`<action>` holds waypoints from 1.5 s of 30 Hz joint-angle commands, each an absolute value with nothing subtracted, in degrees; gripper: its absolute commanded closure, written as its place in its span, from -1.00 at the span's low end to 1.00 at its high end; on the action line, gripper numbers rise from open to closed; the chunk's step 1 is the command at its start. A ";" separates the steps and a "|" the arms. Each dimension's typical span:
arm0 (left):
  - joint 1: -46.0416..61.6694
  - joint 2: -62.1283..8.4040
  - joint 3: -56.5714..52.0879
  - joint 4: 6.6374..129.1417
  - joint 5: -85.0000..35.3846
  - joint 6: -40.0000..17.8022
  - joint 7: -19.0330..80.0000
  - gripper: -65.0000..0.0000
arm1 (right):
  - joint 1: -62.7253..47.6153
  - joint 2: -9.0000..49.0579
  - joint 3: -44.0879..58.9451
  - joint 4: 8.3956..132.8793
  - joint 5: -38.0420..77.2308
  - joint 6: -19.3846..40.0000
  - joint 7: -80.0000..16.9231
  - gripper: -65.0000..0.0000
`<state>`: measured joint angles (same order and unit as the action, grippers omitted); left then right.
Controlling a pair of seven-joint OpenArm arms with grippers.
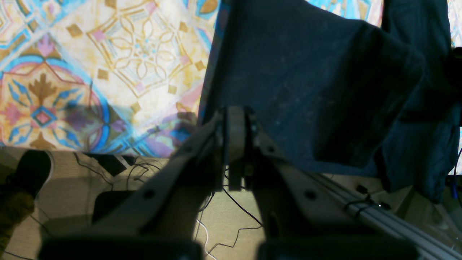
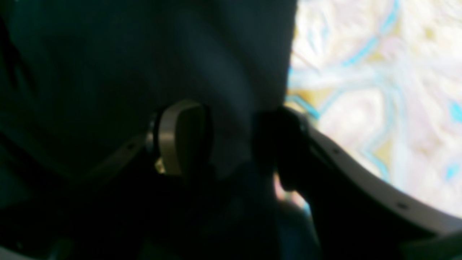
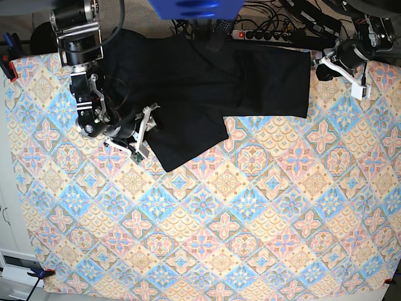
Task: Fold the T-shirt properly
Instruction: 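Reach the right gripper to the hanging shirt flap and grasp it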
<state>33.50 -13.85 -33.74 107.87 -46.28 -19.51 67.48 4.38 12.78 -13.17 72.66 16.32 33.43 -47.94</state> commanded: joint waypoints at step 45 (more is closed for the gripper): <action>33.89 -14.46 -34.07 108.70 -46.99 -19.74 66.77 0.98 | 7.87 13.23 -12.70 63.60 16.66 33.63 -36.53 -0.04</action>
<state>33.52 -13.82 -33.74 107.87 -46.28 -19.55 67.51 7.16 12.88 -12.67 63.20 17.04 33.80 -35.48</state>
